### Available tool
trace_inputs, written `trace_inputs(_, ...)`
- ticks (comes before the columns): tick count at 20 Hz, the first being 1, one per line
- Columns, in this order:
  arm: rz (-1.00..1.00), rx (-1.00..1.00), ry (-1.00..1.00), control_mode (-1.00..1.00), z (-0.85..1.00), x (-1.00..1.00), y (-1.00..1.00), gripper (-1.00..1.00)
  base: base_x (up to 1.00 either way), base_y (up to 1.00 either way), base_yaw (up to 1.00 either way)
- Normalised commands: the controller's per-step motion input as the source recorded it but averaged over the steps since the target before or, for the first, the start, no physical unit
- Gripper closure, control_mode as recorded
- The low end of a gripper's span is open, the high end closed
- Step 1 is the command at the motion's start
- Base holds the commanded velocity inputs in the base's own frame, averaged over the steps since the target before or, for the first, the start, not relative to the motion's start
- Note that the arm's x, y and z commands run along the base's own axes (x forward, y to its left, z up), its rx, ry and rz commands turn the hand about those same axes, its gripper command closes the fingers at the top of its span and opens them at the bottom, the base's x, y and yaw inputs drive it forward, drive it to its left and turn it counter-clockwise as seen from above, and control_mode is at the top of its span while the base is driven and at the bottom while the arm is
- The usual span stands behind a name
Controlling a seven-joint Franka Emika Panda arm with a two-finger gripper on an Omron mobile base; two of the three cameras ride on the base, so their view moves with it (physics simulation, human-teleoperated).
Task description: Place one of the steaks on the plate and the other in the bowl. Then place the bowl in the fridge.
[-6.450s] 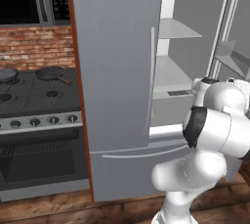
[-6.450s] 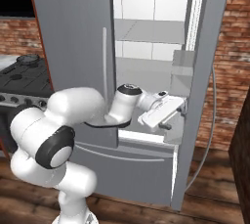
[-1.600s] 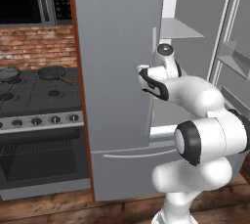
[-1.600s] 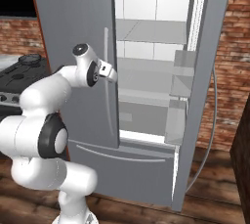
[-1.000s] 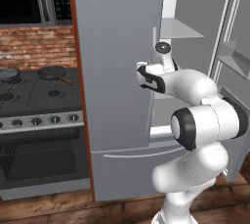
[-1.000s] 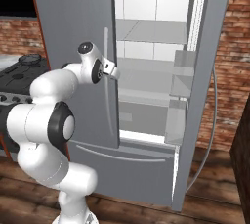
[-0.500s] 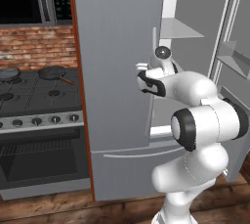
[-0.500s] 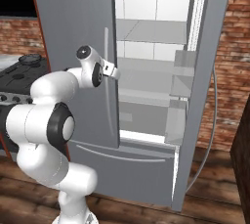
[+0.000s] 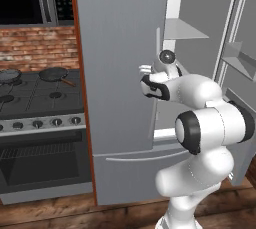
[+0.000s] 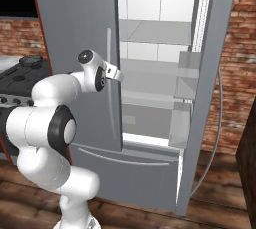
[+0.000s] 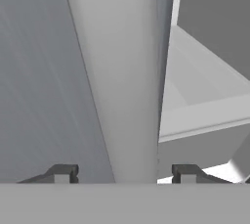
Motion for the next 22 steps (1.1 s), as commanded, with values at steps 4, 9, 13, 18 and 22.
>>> trace_inputs(4,0.00,0.00,0.00,-1.00,0.00,0.04,-0.02,1.00,0.00,0.00,0.00)
trace_inputs(9,-0.01,0.00,0.00,-1.00,0.00,0.00,0.00,1.00,0.00,0.00,0.00)
trace_inputs(13,-0.07,0.00,-0.01,-1.00,0.01,-0.28,0.00,1.00,0.00,0.00,0.00)
trace_inputs(18,-0.11,0.00,-0.06,-1.00,0.08,-0.52,0.00,1.00,0.00,0.00,0.00)
trace_inputs(22,-0.12,0.00,-0.02,-1.00,0.10,-0.61,0.00,1.00,0.00,0.00,0.00)
